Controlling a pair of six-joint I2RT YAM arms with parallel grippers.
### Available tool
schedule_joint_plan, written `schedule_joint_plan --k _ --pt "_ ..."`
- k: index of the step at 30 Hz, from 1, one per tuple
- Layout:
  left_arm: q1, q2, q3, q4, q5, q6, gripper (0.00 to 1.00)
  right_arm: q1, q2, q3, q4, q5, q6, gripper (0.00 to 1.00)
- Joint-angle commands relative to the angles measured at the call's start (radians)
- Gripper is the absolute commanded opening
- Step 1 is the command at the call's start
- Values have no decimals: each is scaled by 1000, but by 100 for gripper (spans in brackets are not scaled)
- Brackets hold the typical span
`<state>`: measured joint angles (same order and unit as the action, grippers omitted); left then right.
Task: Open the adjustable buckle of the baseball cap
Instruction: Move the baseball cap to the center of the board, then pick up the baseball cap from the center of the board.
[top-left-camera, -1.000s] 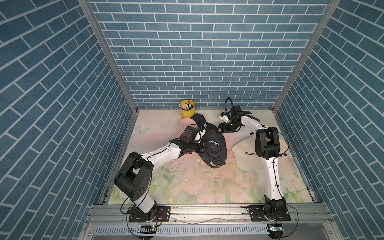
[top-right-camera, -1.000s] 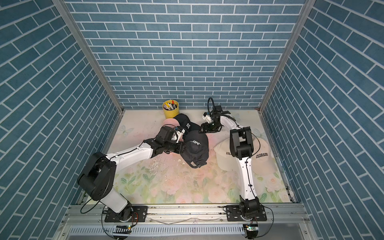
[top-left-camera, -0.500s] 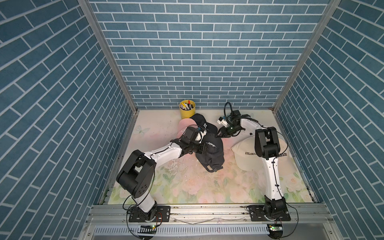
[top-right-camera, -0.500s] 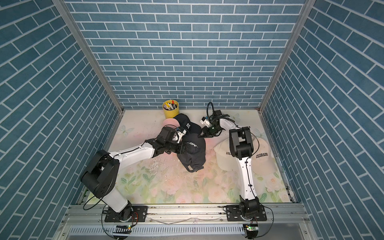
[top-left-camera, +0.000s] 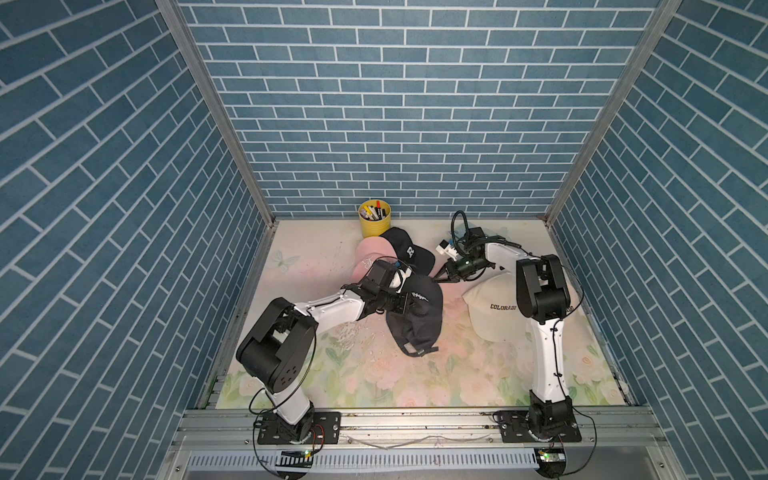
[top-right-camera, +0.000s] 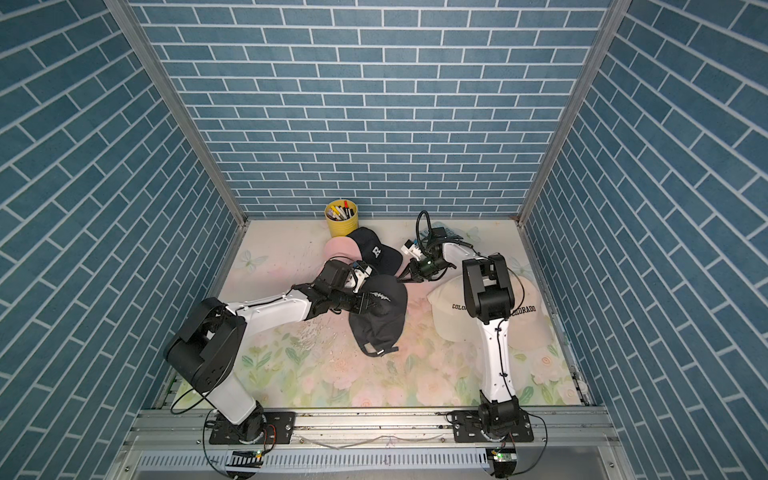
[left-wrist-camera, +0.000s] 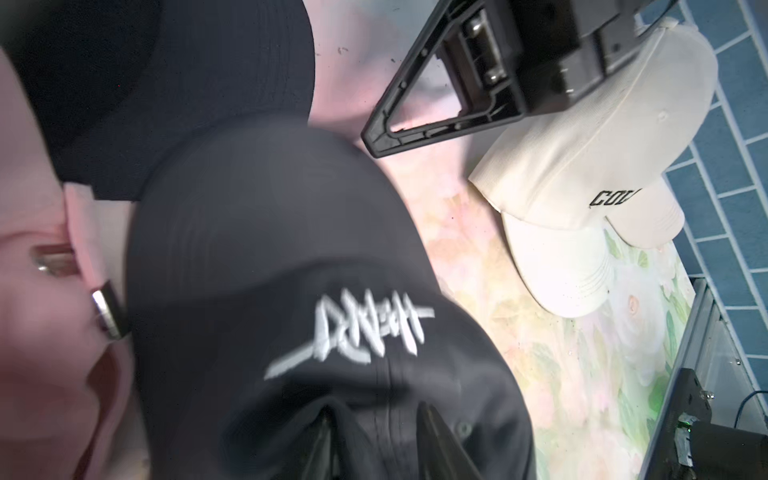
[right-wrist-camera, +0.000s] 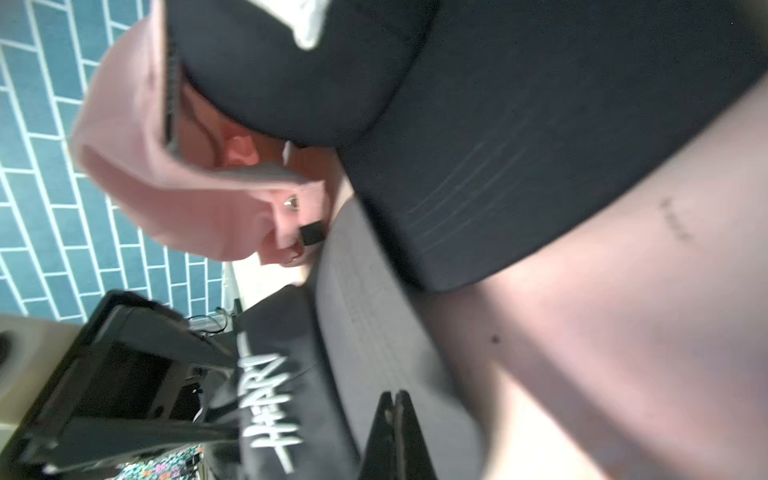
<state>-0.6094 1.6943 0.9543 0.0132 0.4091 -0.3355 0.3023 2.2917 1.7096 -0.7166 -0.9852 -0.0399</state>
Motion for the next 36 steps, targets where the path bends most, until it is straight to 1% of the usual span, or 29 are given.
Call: schedule_joint_plan --k 1,4,5,6,7,8,9,13,15,17,19,22,26,29,33,36 --pt "-4 -36 -10 50 -35 1 38 11 -61 -29 21 -82 -2 0" --pt "-4 -85 -21 53 -83 14 40 9 -90 -54 58 -96 48 0" --pt "-5 -110 -27 53 -106 20 41 10 -93 -52 45 -82 52 0" --pt "-6 -137 -32 49 -135 28 42 11 -122 -52 27 -42 52 1" --pt "-6 -154 -35 40 -162 35 44 11 -146 -63 21 -8 49 4" --pt "-4 -174 -31 18 -196 44 45 11 -178 -83 21 40 52 14" --pt "-4 -184 -22 -13 -222 55 47 11 -210 -109 26 100 68 21" --pt "-9 -203 -7 -130 -234 66 52 8 -327 -198 -11 238 106 38" --pt "-26 -233 -34 -146 -235 64 55 11 -415 -263 -20 315 124 44" --pt "-49 -264 -65 -151 -253 73 56 24 -503 -335 -23 370 110 50" --pt "-76 -293 -99 -144 -264 85 58 65 -581 -407 -23 384 108 51" --pt "-101 -312 -146 -123 -252 91 59 193 -688 -536 -23 384 108 51" --pt "-112 -308 -195 -85 -249 66 59 283 -782 -704 -23 384 108 51" --pt "-112 -309 -218 -44 -247 20 58 365 -794 -744 -23 384 108 51" --pt "-112 -339 -232 -29 -302 -40 59 494 -796 -820 -23 384 108 51" --pt "-112 -379 -246 -19 -335 -74 59 511 -811 -902 -23 384 108 51"
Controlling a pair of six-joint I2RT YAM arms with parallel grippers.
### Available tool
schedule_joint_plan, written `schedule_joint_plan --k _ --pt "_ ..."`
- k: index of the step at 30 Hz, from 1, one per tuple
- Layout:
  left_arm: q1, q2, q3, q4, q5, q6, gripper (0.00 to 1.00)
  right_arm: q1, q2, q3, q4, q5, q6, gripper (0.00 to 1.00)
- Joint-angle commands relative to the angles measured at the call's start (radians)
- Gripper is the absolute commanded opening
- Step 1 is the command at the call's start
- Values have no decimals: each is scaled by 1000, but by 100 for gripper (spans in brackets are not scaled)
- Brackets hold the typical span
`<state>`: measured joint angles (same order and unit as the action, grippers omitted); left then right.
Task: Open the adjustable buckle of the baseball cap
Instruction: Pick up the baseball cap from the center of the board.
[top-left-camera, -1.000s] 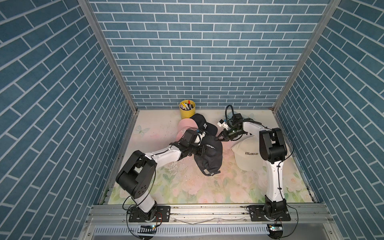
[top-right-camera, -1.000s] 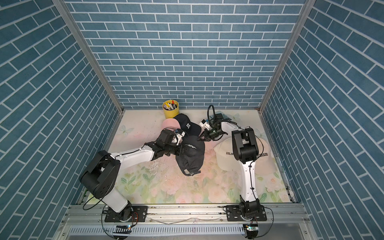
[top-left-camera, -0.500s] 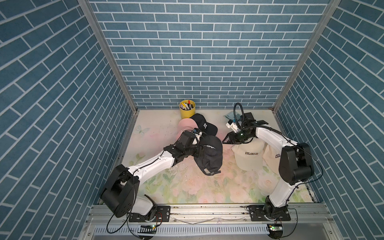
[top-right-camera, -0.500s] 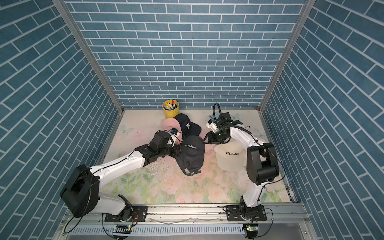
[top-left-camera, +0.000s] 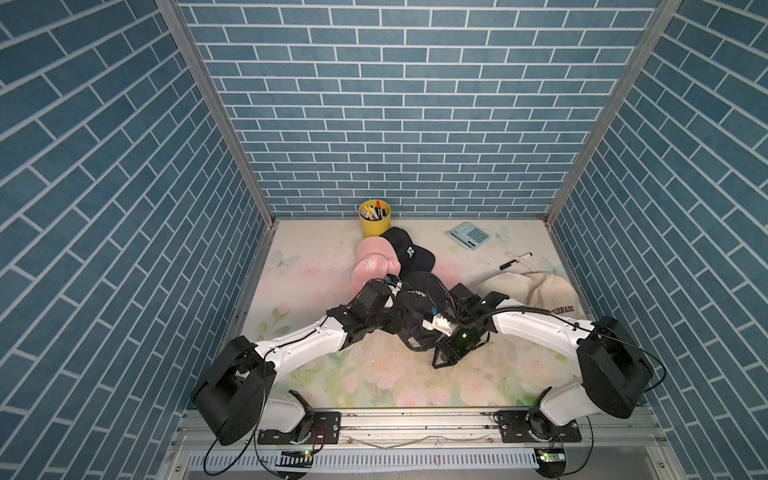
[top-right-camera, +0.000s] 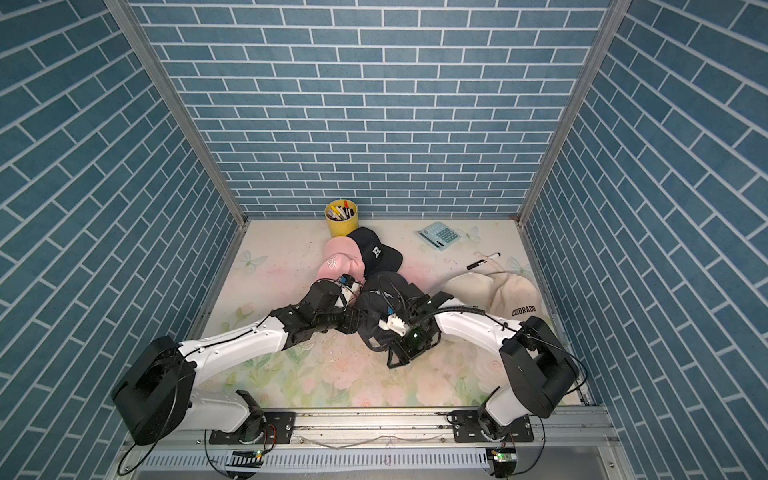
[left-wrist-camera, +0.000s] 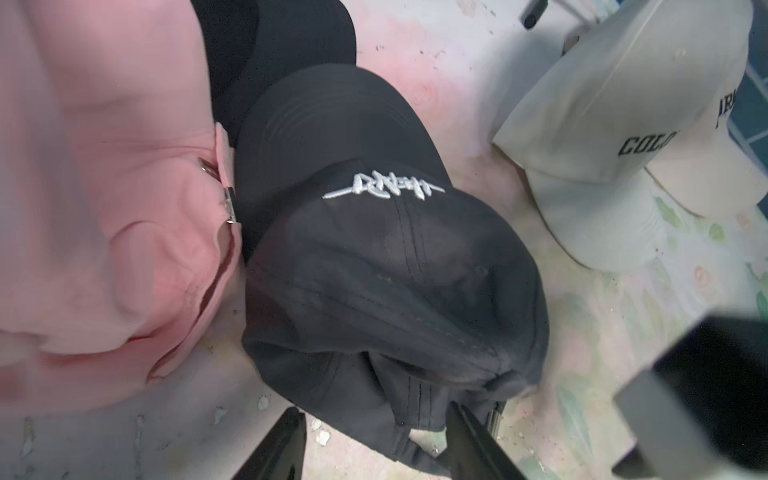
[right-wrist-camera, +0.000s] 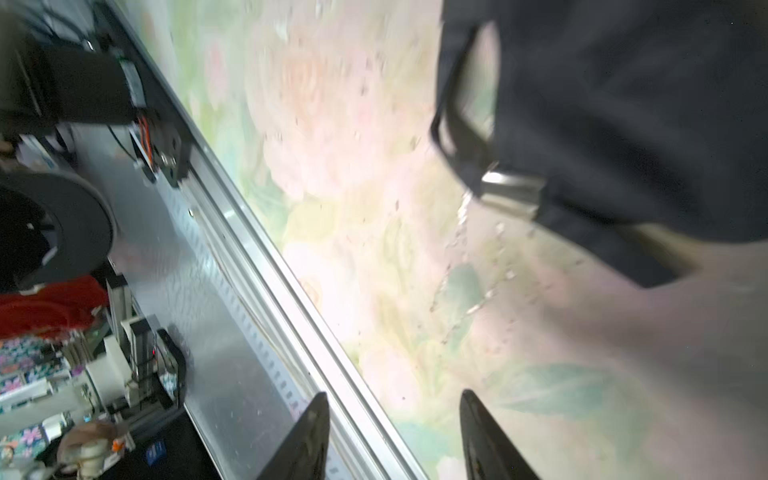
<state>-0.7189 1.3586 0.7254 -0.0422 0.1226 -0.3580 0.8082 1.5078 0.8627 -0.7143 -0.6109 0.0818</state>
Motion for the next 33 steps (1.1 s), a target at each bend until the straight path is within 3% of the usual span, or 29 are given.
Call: schedule_joint_plan --k 1,15,25,26,27,28,33 --pt "-2 -57 -22 40 -58 -60 59 3 -24 -73 -25 9 -13 51" --pt "-2 -193 -73 40 -169 -110 60 -43 63 -70 -25 9 -13 51" --pt "-16 -79 -21 39 -100 -32 53 -104 114 -9 -25 9 -13 51" --pt "-15 -70 -17 46 -97 -27 53 -108 117 -3 802 9 -13 51" --pt "-16 -61 -11 50 -94 -20 53 -109 117 3 902 833 -110 51" --pt "-16 -55 -6 54 -92 -14 53 -109 114 3 918 844 -125 66" --pt "-17 -22 19 61 -83 18 53 -110 93 -11 972 813 -188 64"
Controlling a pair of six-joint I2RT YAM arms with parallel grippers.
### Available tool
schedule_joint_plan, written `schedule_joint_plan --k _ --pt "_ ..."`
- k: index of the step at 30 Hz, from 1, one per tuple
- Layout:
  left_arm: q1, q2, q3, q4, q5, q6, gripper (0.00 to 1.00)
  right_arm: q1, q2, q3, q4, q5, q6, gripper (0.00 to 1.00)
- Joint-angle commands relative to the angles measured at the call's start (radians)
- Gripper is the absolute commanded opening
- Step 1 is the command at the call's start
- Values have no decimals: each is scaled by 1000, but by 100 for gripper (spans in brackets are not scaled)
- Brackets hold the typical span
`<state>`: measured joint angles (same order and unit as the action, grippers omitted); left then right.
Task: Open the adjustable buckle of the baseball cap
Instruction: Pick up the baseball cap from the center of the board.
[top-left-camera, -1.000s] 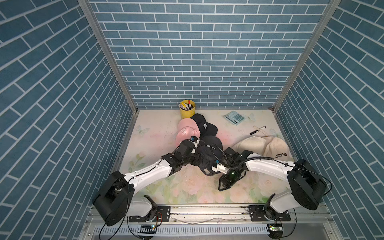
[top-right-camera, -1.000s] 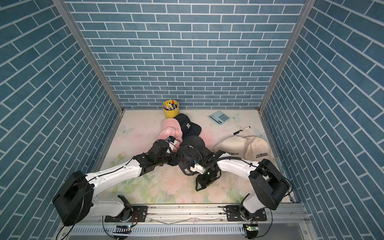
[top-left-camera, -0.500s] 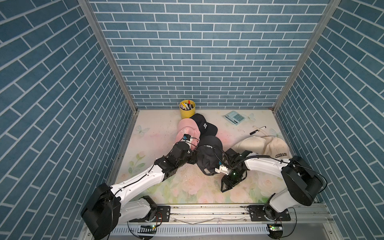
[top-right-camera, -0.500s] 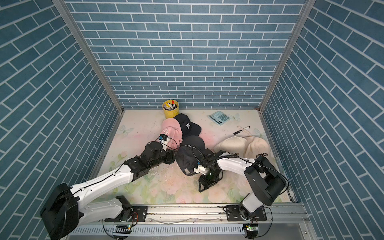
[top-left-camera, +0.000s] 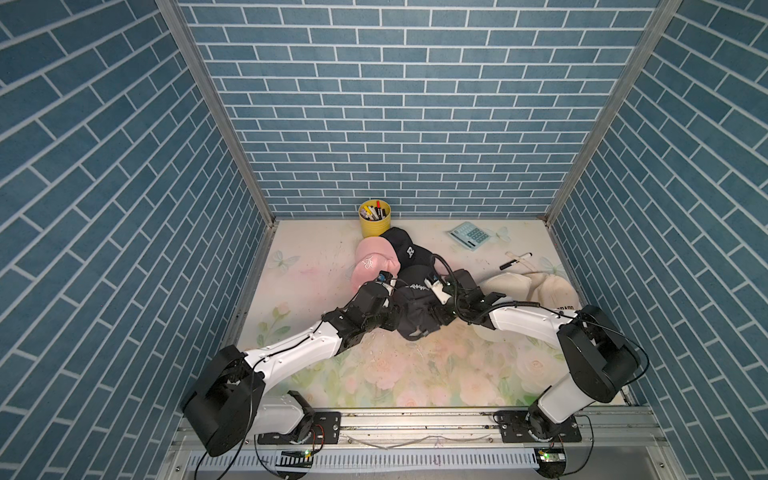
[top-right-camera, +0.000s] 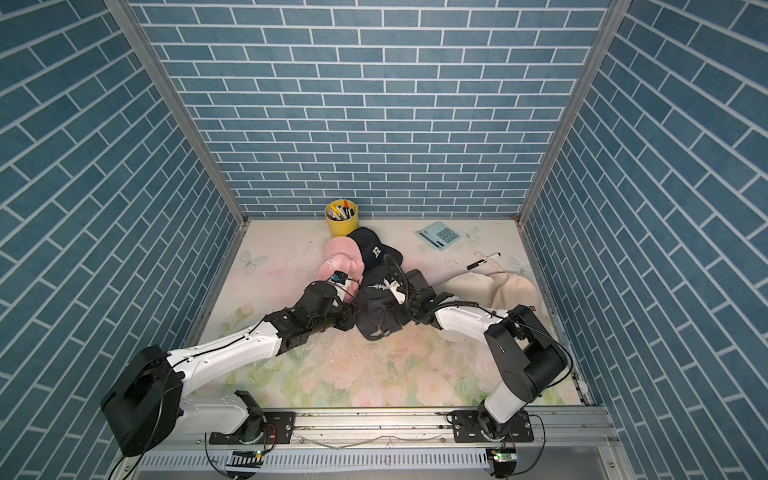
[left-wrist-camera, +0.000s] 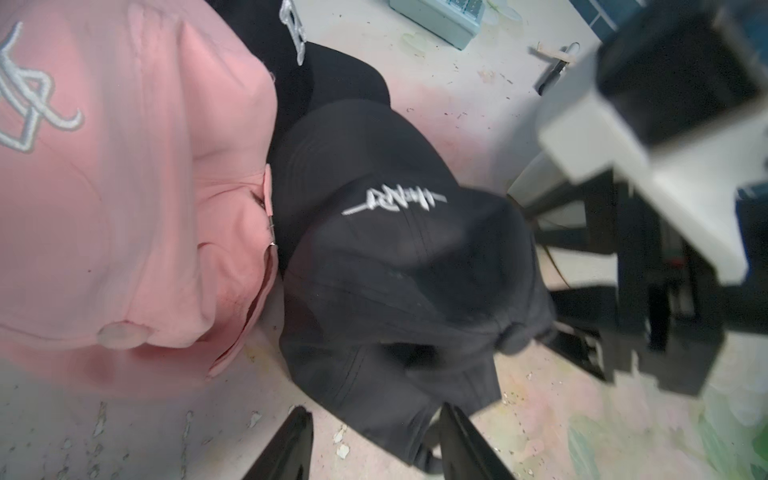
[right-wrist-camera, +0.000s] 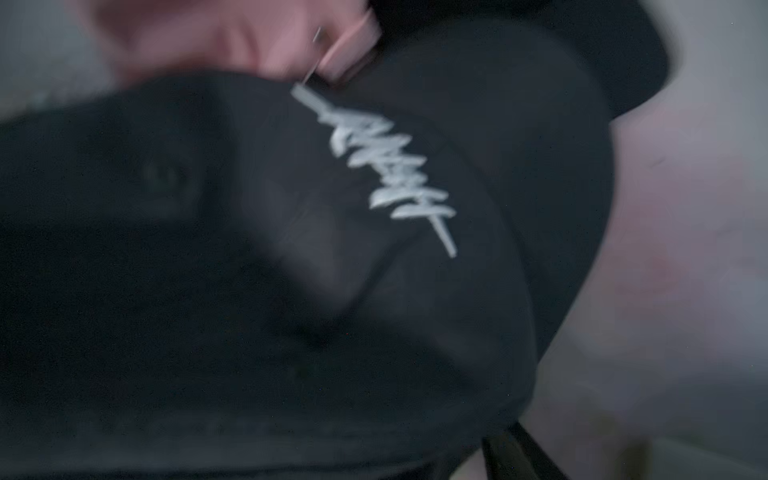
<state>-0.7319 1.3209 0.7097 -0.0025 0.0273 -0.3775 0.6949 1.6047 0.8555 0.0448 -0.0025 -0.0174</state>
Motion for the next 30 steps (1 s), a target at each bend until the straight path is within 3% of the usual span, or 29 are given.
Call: schedule_joint_plan --k 1,14,19,22,24,26,30 --pt "-4 19 38 20 16 39 53 3 -2 13 175 200 -87 64" --pt "-3 74 76 16 34 79 54 3 -51 9 95 45 -153 61" --pt "-3 81 86 23 35 90 54 3 -36 49 27 -43 -164 42" --pt "-4 53 84 23 22 100 54 5 -66 61 -48 -66 -144 17" --pt "-5 19 69 28 2 104 54 4 -103 68 -113 -71 -123 6" --pt "-5 -24 58 28 -19 115 55 4 -149 83 -185 -69 -86 0" --pt "-29 -103 66 13 -82 169 56 3 -187 167 -382 -129 -16 0"
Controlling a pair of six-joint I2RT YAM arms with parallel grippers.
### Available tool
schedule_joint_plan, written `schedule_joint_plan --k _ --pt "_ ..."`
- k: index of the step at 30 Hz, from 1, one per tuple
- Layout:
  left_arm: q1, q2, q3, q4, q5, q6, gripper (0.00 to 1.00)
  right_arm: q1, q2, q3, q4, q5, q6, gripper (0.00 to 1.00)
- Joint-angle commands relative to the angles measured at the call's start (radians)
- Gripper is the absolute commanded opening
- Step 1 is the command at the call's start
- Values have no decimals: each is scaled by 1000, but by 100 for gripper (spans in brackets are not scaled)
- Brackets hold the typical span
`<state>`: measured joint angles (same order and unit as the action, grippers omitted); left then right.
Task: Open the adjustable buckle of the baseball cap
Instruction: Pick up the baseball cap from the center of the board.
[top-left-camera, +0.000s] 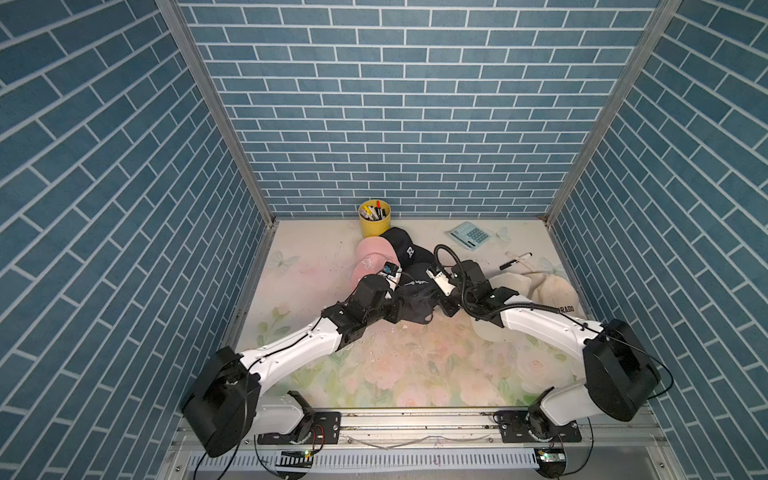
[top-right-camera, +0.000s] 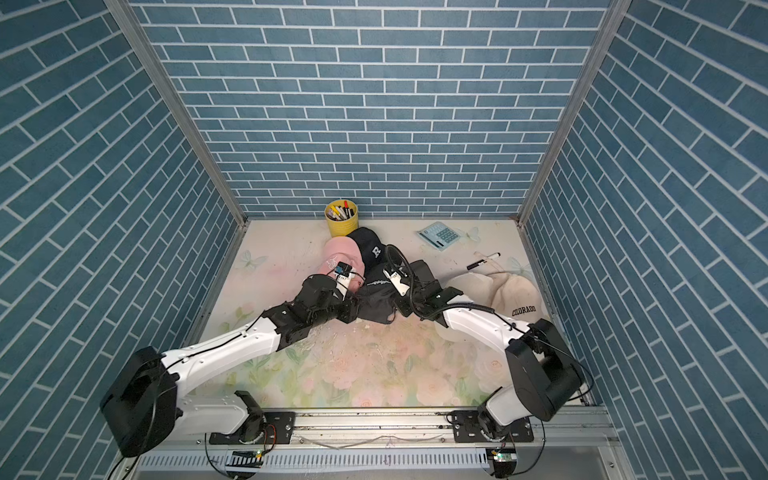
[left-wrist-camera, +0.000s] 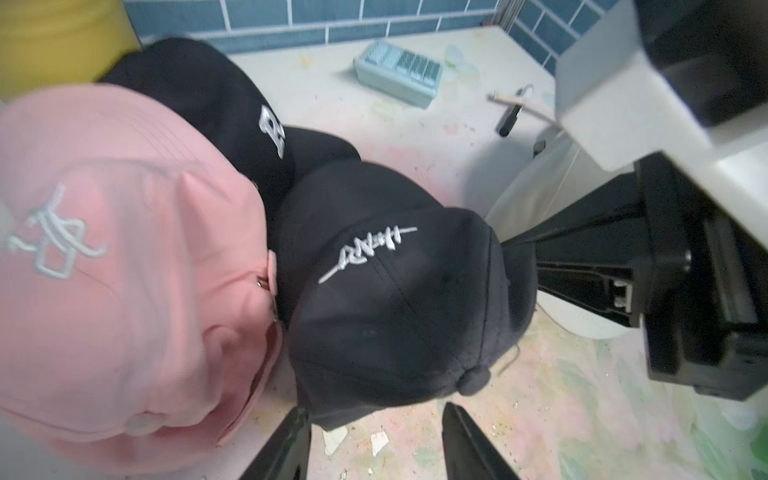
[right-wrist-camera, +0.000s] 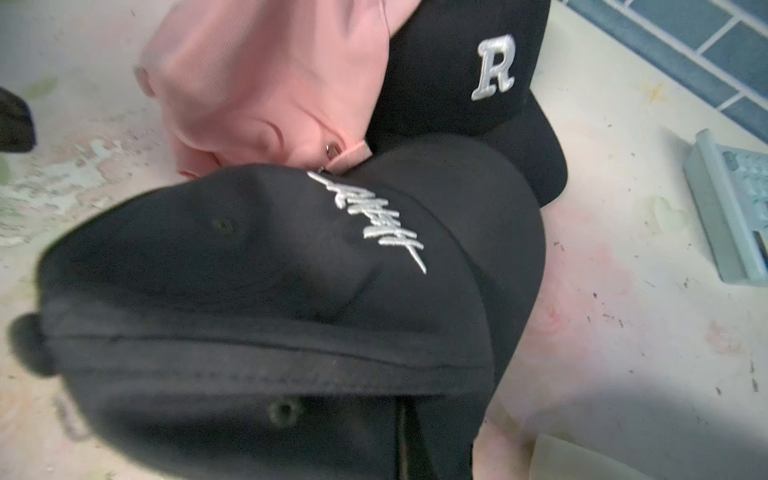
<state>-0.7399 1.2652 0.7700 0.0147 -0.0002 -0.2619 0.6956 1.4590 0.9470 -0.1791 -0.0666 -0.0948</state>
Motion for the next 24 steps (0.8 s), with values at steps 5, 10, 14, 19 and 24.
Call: schedule_joint_plan --k 5,10,14,19,24 --pt "-111 -88 60 -26 -168 188 57 -8 5 239 -369 -142 185 0" --pt "-210 -94 93 -18 -300 302 58 -24 31 316 -412 -152 260 0" --pt "-228 -76 92 -12 -314 301 58 -34 33 315 -400 -156 256 0" --pt "-249 -99 51 18 -347 277 58 -43 29 294 -382 -150 254 0" --pt "-283 -110 32 35 -397 270 58 -50 43 328 -414 -147 257 0"
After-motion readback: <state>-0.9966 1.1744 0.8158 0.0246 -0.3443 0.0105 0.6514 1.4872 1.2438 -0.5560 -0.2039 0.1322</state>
